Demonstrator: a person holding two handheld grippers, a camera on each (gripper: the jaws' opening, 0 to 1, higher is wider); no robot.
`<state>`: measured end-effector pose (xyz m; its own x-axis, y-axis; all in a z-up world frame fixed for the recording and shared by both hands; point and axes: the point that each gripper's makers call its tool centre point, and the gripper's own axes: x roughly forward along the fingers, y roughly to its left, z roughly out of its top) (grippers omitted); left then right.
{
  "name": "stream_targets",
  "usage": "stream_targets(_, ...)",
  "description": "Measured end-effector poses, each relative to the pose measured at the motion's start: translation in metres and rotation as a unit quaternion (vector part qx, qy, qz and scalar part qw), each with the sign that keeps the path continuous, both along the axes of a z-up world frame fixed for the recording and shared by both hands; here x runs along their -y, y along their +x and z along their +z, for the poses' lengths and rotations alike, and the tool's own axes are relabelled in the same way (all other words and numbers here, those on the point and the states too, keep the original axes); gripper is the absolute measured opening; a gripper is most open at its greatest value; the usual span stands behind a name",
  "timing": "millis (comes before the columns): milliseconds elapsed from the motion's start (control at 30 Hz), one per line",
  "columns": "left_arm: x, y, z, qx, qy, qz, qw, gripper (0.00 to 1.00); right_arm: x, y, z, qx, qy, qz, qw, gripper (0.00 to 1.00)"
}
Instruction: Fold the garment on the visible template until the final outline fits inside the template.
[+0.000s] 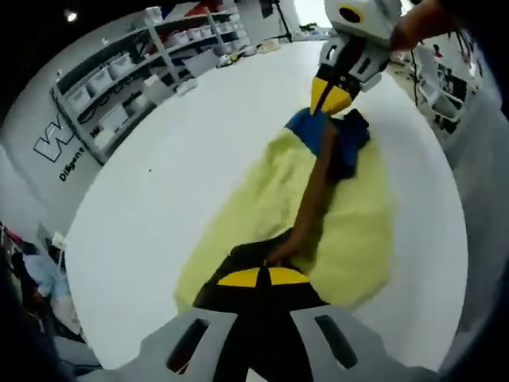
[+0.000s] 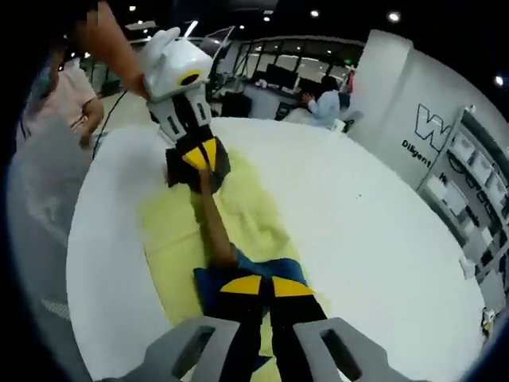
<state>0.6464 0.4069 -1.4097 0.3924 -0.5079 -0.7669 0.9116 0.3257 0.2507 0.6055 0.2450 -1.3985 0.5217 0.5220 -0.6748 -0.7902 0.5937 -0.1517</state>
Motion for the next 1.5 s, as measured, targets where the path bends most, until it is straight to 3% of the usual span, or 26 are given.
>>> stream_targets(67,-0.001,-0.009,-0.005,-0.023,-0.003,0.003,0.9997,0.07,0.003,-0.005,-0.004,-0.002,-0.005,0.003,1.0,0.0)
stream_targets(267,0.0,-0.031,-0.013,-0.044,-0.002,-0.007,0.999,0.06,0.006,-0.026,-0.018,-0.038,0.008,-0.002,0.9992,0.0)
stream_targets(400,0.003,-0.048,-0.018,-0.055,0.001,-0.021,0.9983,0.06,0.002,-0.042,-0.028,-0.056,0.003,0.016,0.9983,0.0)
stream_targets(433,0.003,-0.052,-0.02,-0.052,0.005,-0.028,0.9982,0.06,0.001,-0.043,-0.028,-0.051,-0.003,0.022,0.9984,0.0)
stream_targets(533,0.004,-0.051,-0.017,-0.026,0.011,-0.044,0.9986,0.06,-0.003,-0.033,-0.012,0.046,-0.043,0.077,0.9951,0.0)
stream_targets(600,0.003,-0.047,-0.013,-0.025,0.006,-0.031,0.9992,0.07,-0.004,-0.029,-0.009,0.076,-0.069,0.106,0.989,0.0)
stream_targets(633,0.003,-0.045,-0.012,-0.019,0.006,-0.031,0.9993,0.07,-0.004,-0.029,-0.01,0.077,-0.079,0.115,0.9872,0.0)
stream_targets(667,0.002,-0.038,-0.008,0.014,0.015,-0.045,0.9988,0.07,-0.006,-0.027,-0.01,0.086,-0.084,0.125,0.9847,0.03)
stream_targets(767,0.003,-0.036,-0.003,0.034,0.016,-0.056,0.9978,0.07,-0.008,-0.025,-0.016,0.076,-0.084,0.132,0.9847,0.12)
stream_targets(867,0.002,-0.033,-0.002,0.044,0.021,-0.06,0.997,0.09,-0.007,-0.02,-0.019,0.085,-0.1,0.143,0.9809,0.08)
stream_targets(1067,0.0,-0.022,0.0,0.071,0.029,-0.052,0.9957,0.21,-0.013,-0.007,-0.016,0.097,-0.103,0.14,0.9799,0.06)
stream_targets(1200,0.0,-0.019,-0.008,0.064,0.037,-0.051,0.9959,0.25,-0.013,-0.001,-0.015,0.107,-0.113,0.146,0.977,0.11)
stream_targets(1300,0.002,-0.019,-0.011,0.06,0.04,-0.05,0.9961,0.25,-0.011,0.004,-0.011,0.12,-0.116,0.145,0.9753,0.23)
stream_targets(1333,0.003,-0.018,-0.011,0.06,0.039,-0.051,0.9962,0.25,-0.01,0.003,-0.015,0.099,-0.103,0.137,0.9802,0.24)
stream_targets(1367,0.004,-0.018,-0.012,0.059,0.039,-0.052,0.9962,0.25,-0.009,0.001,-0.018,0.084,-0.096,0.136,0.9825,0.22)
stream_targets(1400,0.005,-0.018,-0.012,0.057,0.038,-0.052,0.9963,0.26,-0.008,0.005,-0.018,0.092,-0.099,0.138,0.9811,0.21)
stream_targets(1500,0.008,-0.022,-0.015,0.045,0.03,-0.055,0.997,0.32,-0.008,0.006,-0.022,0.08,-0.097,0.142,0.9819,0.16)
